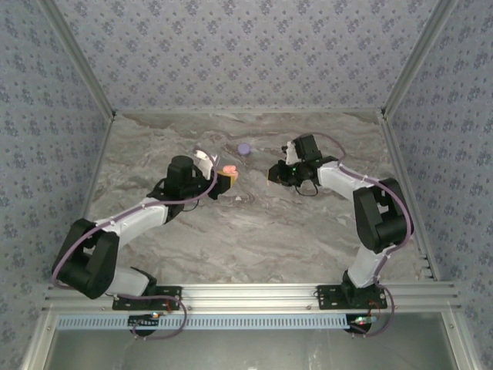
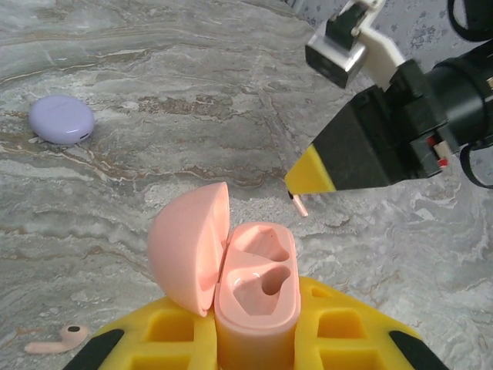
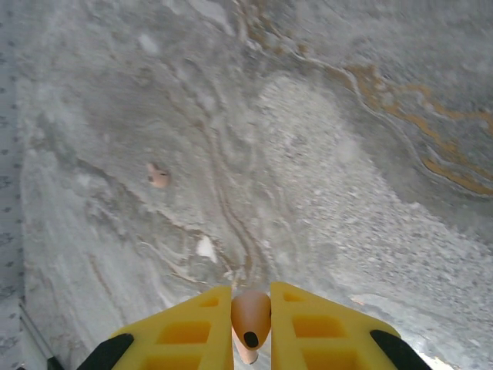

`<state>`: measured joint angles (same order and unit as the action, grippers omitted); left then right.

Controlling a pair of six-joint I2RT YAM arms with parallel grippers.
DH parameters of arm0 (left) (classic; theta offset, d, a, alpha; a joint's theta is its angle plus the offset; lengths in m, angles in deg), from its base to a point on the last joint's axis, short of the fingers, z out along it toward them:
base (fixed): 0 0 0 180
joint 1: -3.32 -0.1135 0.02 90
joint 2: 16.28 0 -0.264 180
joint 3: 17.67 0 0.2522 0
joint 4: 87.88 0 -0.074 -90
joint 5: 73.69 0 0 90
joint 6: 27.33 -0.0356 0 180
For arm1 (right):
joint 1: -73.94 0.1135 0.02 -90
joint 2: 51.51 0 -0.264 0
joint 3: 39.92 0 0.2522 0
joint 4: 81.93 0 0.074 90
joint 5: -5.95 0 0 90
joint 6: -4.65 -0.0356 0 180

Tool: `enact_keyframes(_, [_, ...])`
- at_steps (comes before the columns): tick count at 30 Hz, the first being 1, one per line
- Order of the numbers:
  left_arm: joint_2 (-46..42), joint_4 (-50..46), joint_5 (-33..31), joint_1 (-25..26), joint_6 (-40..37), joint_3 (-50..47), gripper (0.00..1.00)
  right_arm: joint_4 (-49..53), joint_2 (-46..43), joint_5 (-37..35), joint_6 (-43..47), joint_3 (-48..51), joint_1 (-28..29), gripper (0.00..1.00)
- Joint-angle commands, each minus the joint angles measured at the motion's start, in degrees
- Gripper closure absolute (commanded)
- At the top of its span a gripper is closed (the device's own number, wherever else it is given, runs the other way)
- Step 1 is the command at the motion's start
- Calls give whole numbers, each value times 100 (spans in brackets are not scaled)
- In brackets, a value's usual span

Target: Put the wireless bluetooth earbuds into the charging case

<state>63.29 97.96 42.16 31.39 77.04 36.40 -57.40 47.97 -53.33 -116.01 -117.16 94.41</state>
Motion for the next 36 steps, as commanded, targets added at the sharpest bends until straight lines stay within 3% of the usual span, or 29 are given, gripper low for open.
enact_keyframes(1, [62, 362, -97, 62, 181, -25, 90, -247, -352, 281, -97, 64, -44, 83])
enact_keyframes(18, [274, 1392, 246, 131, 729, -90, 90, -899, -1107, 693, -492, -215, 230, 82])
enact_keyframes(36, [433, 2683, 914, 285, 950, -165, 90, -1173, -1465, 462, -357, -692, 714, 82])
